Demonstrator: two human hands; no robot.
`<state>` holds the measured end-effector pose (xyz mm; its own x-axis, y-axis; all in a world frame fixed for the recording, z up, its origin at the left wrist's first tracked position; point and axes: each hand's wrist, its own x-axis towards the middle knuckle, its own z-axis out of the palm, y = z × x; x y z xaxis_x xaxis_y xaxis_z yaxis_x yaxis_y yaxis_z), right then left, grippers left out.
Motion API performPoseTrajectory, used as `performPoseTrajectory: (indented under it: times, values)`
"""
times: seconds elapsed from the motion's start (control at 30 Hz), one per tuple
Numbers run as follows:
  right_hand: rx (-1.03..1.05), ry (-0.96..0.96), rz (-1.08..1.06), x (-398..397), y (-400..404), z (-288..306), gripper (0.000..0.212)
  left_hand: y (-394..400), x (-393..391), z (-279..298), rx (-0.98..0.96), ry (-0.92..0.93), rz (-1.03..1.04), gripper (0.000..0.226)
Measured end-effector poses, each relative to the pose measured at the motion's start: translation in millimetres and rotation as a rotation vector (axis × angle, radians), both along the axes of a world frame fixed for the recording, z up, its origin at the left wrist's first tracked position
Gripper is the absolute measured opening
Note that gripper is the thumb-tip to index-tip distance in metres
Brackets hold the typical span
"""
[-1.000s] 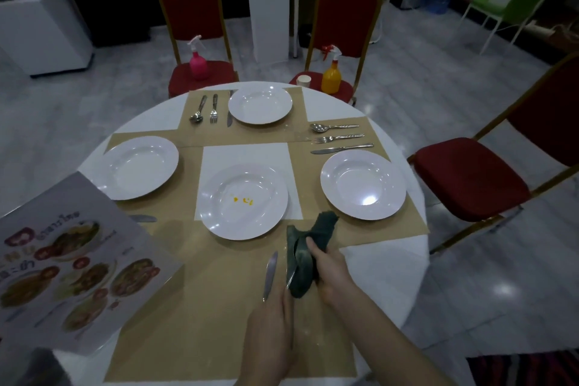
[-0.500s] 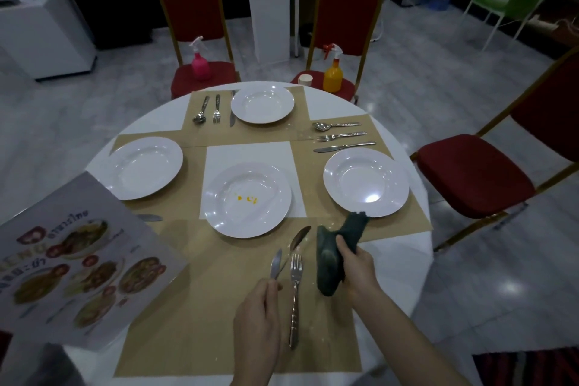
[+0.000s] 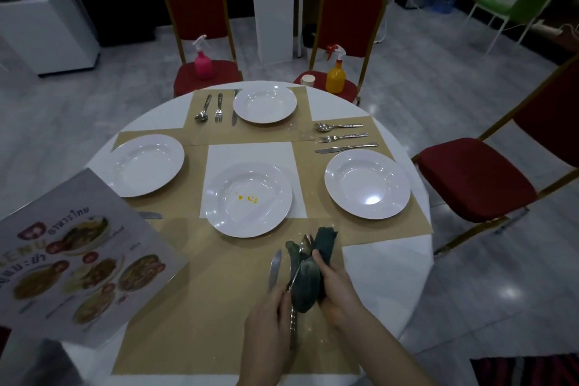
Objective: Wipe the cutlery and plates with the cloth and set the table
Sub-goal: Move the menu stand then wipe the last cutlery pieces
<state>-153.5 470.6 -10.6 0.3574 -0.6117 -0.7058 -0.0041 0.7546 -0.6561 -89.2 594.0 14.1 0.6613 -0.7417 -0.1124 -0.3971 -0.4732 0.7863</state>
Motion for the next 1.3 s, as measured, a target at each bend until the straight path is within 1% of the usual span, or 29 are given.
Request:
performPoseTrajectory:
  times: [0.13,0.2,0.27,0.33,0.4,0.5,0.57,0.63,0.77,0.87,0.97,1.07,1.17,1.23,1.3]
  values:
    - [-0.005,0.094,-0.030,6,-5,1,0.018,8,-5,-6,0.008,0.068,0.022,0.017]
    - [-0.001,0.108,-0.058,6,-7,2,0.017,9,-4,-6,0.009,0.060,0.030,0.017]
    - [-0.014,0.109,-0.042,6,-5,2,0.017,5,-1,-4,0.001,0.041,0.039,0.017]
    - [-0.039,0.112,-0.020,9,-3,-1,0.019,-1,2,-4,-0.019,0.024,0.036,0.020]
    - [-0.044,0.145,-0.037,9,-7,-1,0.023,-4,-2,-6,-0.016,0.030,0.019,0.019]
    - [-0.038,0.213,-0.085,3,-27,0,0.030,3,-12,-8,-0.009,0.091,0.032,0.020]
    - [-0.059,0.215,-0.117,-3,-35,-1,0.031,7,-12,-7,-0.042,0.101,0.065,0.024]
    - [-0.059,0.191,-0.107,-8,-35,-2,0.029,4,-8,-6,-0.065,0.090,0.097,0.021]
    - [-0.048,0.126,-0.023,-5,-24,-1,0.025,-9,-4,-5,-0.026,0.114,0.023,0.017]
    - [-0.089,0.184,-0.047,1,-29,-1,0.030,-7,-6,-5,-0.011,0.154,-0.008,0.017]
    - [-0.080,0.245,-0.071,0,-32,-7,0.034,-7,-6,-5,0.002,0.157,-0.037,0.018]
    - [-0.098,0.233,-0.089,-4,-31,-12,0.028,-16,0,-5,-0.011,0.176,-0.066,0.020]
    - [-0.169,0.299,-0.102,-15,-41,-16,0.024,-18,0,-8,-0.002,0.228,-0.133,0.023]
    - [-0.221,0.357,-0.155,-27,-52,-19,0.020,-15,0,-14,0.013,0.202,-0.128,0.022]
    - [-0.246,0.381,-0.202,-41,-59,-23,0.021,-13,3,-24,0.067,0.125,-0.087,0.020]
